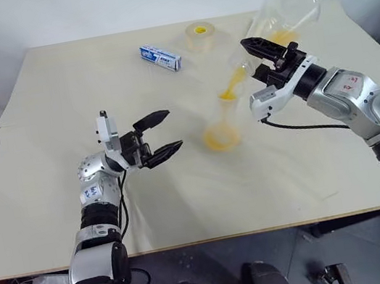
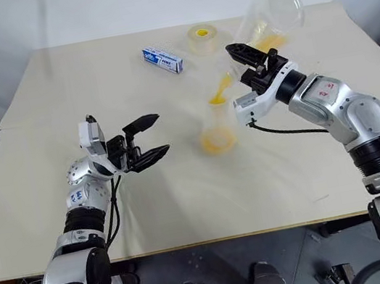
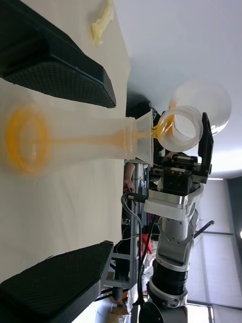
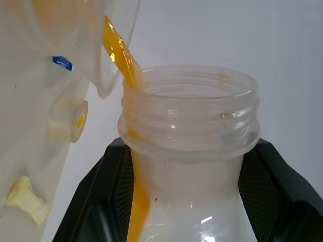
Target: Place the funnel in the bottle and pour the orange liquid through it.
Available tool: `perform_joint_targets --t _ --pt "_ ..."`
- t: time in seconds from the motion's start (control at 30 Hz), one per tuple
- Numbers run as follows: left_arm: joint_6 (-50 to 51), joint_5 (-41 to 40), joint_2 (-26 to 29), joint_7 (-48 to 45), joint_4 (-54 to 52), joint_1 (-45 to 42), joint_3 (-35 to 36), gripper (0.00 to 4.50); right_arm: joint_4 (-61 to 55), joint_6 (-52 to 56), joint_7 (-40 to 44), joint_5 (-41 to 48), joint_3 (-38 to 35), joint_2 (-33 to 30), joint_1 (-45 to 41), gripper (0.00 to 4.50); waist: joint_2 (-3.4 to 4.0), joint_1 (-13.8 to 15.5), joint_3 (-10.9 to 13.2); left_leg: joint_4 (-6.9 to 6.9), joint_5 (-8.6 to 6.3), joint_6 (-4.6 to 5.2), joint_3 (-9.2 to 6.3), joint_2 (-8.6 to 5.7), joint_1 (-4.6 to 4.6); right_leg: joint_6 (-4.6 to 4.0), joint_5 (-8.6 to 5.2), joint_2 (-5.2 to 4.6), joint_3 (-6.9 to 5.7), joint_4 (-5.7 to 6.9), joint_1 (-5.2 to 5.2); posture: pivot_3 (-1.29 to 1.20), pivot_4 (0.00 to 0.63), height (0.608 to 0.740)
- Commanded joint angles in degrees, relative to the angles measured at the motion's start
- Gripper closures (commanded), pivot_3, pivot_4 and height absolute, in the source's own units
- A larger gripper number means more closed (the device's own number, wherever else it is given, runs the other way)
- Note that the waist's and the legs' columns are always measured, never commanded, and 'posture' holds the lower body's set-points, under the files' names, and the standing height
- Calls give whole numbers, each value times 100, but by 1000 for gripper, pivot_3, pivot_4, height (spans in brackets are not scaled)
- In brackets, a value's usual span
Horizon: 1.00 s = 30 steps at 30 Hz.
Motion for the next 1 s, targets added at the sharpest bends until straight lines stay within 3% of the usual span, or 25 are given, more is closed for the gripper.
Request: perform_joint_targets --t 0.03,1.0 --pt "8 -88 -8 -17 -193 52 11 0 -196 -30 -141 12 -66 -147 -149 2054 0 0 0 0 0 0 0 0 0 0 0 0 0 0 0 0 150 740" --pt "46 -69 44 6 -87 -16 46 0 -176 40 -422 -464 68 -204 -294 2054 0 0 0 1 0 0 1 0 0 0 0 0 0 0 0 0 150 740"
